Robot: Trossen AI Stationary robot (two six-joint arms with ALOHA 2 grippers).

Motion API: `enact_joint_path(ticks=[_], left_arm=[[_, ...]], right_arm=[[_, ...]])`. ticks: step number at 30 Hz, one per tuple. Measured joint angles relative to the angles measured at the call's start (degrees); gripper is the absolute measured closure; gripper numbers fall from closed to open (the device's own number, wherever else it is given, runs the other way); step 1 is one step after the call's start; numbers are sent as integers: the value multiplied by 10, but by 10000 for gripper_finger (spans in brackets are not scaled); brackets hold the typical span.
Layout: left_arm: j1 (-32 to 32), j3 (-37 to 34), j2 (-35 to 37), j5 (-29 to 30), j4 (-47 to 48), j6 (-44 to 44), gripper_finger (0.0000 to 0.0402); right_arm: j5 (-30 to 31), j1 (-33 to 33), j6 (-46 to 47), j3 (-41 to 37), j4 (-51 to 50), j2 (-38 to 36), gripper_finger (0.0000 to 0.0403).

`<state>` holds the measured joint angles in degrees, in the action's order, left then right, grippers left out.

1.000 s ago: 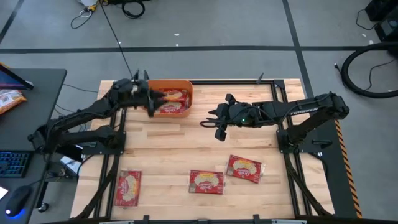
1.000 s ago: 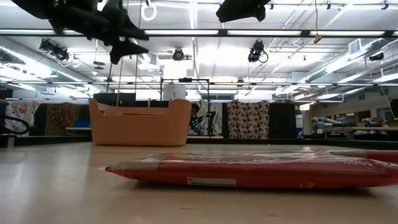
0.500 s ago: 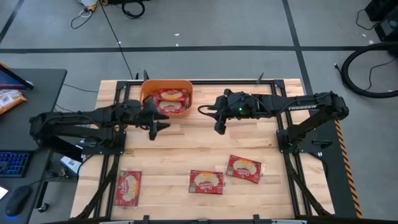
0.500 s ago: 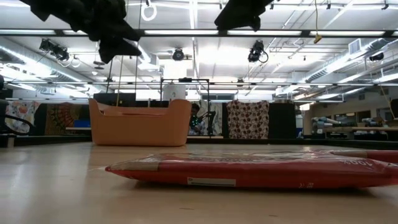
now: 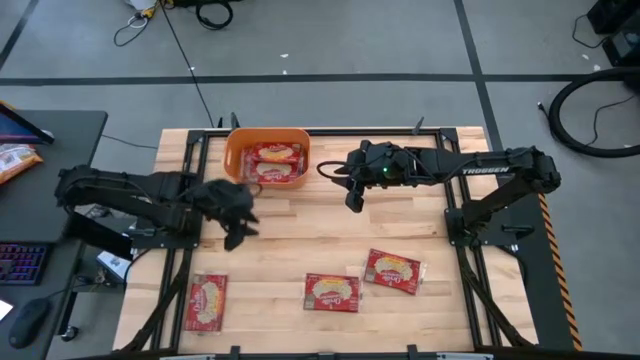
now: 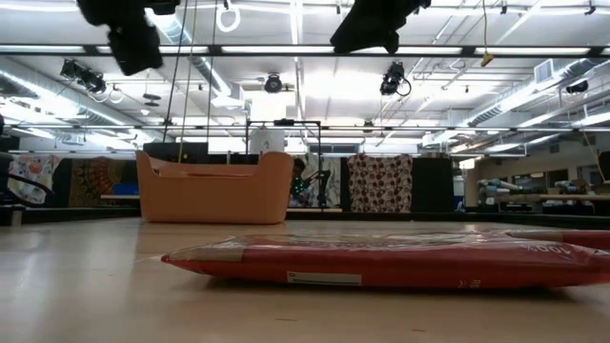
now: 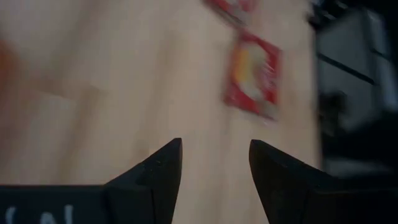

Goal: Sort popcorn bags into baskets
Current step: Put the red popcorn bag into the orange bin

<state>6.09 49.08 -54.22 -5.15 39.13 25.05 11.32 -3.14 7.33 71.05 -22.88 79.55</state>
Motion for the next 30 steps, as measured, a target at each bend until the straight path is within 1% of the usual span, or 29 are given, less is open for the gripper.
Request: enact_joint_path(ticks=[2,5,10,14,17,21,30], left_arm=[[28,-2,-11,-38,7,24,213],[73,-18,-32,-78,6,68,214],[147,-48,-67,-127,6,123,214],[192,-64,-95,-173,6,182,214],[223,-71,-117,-189,10,212,214],[251,-82,-152,-196,25,238,214],[276,-133,-229,-255,30,258,214]], right_arm=[[-1,-1,0,0,-1,0,279],[-1,-1,0,0,-3,0,279],[-4,-1,0,0,-6,0,279],[-5,-1,0,0,-7,0,279],[-5,-1,0,0,-4,0,279],[-5,-1,0,0,-3,0,279],[-5,-1,2,0,2,0,279]])
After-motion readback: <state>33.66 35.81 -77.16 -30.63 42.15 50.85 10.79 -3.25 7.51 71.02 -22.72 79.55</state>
